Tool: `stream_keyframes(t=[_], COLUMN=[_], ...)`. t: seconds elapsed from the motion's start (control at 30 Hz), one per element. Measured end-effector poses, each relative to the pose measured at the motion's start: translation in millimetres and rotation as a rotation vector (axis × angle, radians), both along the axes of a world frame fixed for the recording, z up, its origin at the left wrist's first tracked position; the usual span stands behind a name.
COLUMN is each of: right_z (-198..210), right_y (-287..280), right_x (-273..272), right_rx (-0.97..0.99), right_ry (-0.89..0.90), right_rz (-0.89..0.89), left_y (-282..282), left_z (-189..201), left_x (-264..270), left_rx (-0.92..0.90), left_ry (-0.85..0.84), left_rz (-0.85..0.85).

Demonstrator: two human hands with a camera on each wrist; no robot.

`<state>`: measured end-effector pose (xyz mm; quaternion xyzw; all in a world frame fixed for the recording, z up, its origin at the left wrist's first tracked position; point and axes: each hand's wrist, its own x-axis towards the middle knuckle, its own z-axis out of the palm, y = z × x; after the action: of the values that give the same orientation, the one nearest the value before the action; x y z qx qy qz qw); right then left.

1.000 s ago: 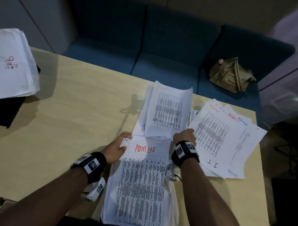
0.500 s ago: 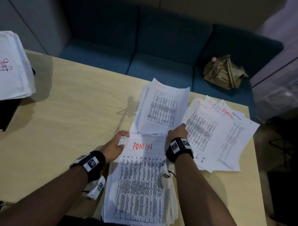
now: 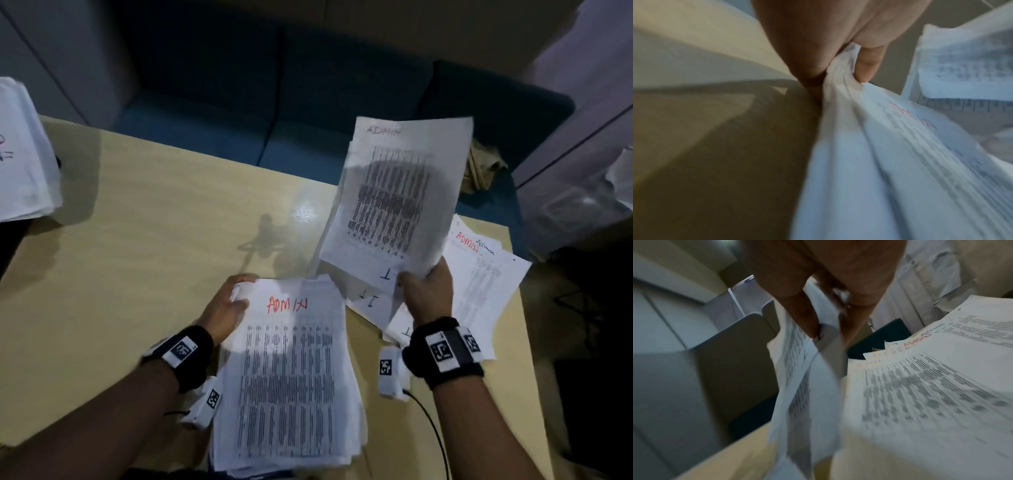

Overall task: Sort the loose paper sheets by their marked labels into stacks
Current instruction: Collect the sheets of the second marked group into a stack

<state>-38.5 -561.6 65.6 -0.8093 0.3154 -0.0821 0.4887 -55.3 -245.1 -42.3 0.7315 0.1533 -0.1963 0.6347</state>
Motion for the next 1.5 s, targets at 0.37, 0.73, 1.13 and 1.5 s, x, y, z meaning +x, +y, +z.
stream_keyframes(t=[0.37,0.73,1.13,1.5], right_z=[-7,-54,-44,-83], right_y=[-15,43,61,113], right_x=[-4,-64,9,-14], right_rx=[0.247,0.005,-0.543,-0.445], right_ry=[-0.350,0.565,0.156,0.165], right_rz=[-0.165,0.720,0.745,1.141], left_y=[-9,-21,-27,-45], left_z=[13,35,37,21], left_x=[10,10,5,-14], left_rx=[0.087,-0.104,0.127,0.000], left_ry=[0.046,0.037,-0.060,-0.006], left_rz=[-0.040,0.101,-0.337,-0.222])
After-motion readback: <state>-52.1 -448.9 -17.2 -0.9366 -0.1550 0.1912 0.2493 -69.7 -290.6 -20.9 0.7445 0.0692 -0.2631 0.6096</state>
